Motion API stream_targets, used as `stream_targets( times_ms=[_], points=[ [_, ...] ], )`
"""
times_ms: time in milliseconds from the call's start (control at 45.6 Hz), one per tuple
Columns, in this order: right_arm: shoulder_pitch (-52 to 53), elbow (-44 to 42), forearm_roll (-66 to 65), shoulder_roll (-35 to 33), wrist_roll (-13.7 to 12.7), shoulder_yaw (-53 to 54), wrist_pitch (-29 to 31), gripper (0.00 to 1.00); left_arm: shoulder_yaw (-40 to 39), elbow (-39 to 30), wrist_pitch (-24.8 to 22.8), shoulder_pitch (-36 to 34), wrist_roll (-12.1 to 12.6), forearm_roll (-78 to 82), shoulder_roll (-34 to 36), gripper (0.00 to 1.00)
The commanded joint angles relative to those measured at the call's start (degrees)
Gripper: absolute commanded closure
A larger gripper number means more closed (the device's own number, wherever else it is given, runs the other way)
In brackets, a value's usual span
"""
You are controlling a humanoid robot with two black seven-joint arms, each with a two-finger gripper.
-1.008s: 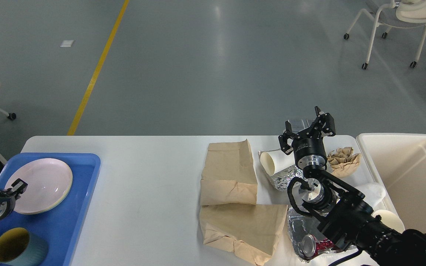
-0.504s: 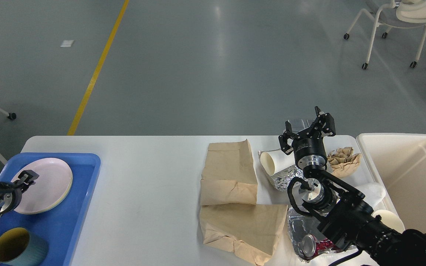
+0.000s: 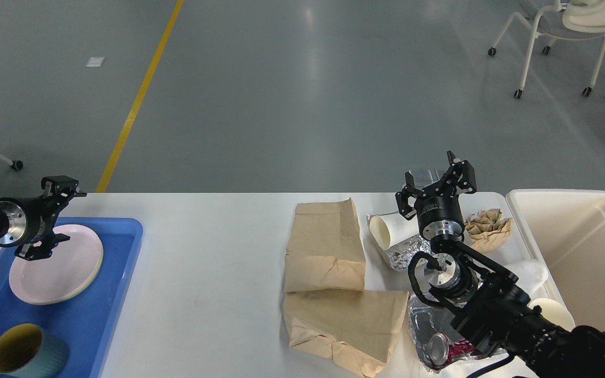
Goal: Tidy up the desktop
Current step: 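Release the pink plate and raise the left gripper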
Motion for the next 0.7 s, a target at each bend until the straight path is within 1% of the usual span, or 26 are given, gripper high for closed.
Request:
stream_targets(
  times_ms=[0,219,263,285,351,394,460,526,592,635,679],
  points=[
    [0.00,0.00,0.01,0.00,0.00,-0.08,0.01,0.00,-3.73,0.08,-0.08,1.13,-0.11,0.08,1.70,0.03],
    [0.00,0.00,0.01,0.00,0.00,0.01,0.01,0.00,-9.09,0.08,-0.17,1.40,-0.29,4.03,2.41,0.03],
    [0.00,0.00,0.01,0.00,0.00,-0.08,0.01,0.00,-9.88,0.08,-0.17,1.40,-0.90,4.48,2.50,0.03],
    [0.00,0.00,0.01,0.00,0.00,0.01,0.01,0.00,-10.15,0.08,-0.17,1.40,-1.51,4.48,2.41,0.03],
    [0.00,0.00,0.01,0.00,0.00,0.01,0.01,0.00,-11.55,0.17,-0.17,1.49,-4.76,4.48,2.32,0.03],
    [0.00,0.00,0.01,0.00,0.00,0.01,0.01,0.00,-12.87,0.09,-0.17,1.66,-6.44,4.04,1.89,0.03],
    [0.00,0.00,0.01,0.00,0.00,0.01,0.01,0.00,-15.50,0.08,-0.34,3.06,-7.41,3.25,0.75,0.03],
    [0.00,0.00,0.01,0.00,0.00,0.01,0.01,0.00,-18.93,0.08,-0.52,6.31,-8.02,1.50,-1.10,0.03],
    [0.00,0.00,0.01,0.00,0.00,0.01,0.01,0.00,-24.46,0.35,-0.52,9.57,-8.90,-1.75,-2.86,0.03],
    [0.00,0.00,0.01,0.00,0.00,0.01,0.01,0.00,-34.01,2.53,-0.52,15.00,-12.31,-6.49,-6.97,0.03],
    [0.00,0.00,0.01,0.00,0.00,0.01,0.01,0.00,-38.34,4.64,-0.43,17.39,-14.43,-7.56,-9.18,0.03]
  ],
)
